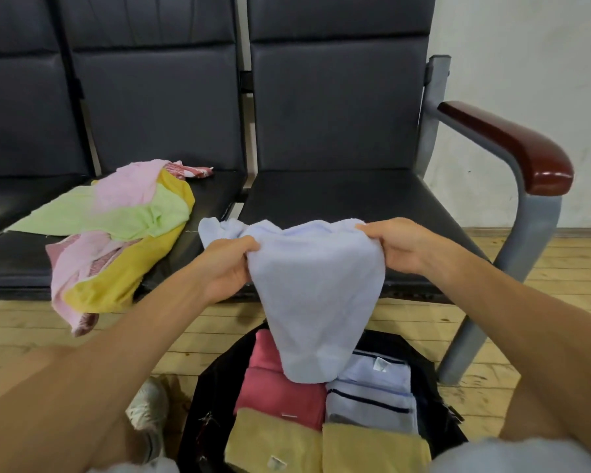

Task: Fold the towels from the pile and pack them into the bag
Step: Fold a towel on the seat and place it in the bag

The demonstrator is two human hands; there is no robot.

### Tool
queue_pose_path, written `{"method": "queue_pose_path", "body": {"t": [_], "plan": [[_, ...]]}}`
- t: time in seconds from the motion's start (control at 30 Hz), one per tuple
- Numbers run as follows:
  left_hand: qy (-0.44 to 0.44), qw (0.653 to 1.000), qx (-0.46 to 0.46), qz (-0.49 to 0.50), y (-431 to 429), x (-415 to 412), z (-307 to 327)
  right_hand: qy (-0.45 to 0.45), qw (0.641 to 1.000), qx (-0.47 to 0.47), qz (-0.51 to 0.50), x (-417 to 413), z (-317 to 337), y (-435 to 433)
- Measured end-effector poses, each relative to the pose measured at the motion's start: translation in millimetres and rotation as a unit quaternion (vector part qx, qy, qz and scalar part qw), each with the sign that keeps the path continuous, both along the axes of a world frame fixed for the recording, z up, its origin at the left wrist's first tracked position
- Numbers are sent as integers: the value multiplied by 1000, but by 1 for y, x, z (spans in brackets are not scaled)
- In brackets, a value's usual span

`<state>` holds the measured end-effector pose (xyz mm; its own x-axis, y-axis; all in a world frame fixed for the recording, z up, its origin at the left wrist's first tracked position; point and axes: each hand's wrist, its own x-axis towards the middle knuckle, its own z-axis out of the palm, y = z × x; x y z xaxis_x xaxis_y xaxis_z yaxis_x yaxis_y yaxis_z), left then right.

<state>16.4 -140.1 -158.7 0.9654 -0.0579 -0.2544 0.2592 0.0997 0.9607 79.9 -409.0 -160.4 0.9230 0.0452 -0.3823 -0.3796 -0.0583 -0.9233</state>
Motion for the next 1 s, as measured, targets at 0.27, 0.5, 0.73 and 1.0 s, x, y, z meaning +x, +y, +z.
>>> {"method": "queue_pose_path", "body": {"t": [0.27,0.5,0.73,1.0], "plan": [[104,993,57,-13,9,2,-14,67,980,-144,123,-13,-2,-19],[96,992,71,-28,3,-6,-19,35,973,-174,149,-15,-2,-11],[30,993,101,48,6,-4,-12,-65,997,-40,34,-14,-2,-1],[-23,983,146,104,18,3,-9,-62,996,54,-33,-11,-1,-12]]}}
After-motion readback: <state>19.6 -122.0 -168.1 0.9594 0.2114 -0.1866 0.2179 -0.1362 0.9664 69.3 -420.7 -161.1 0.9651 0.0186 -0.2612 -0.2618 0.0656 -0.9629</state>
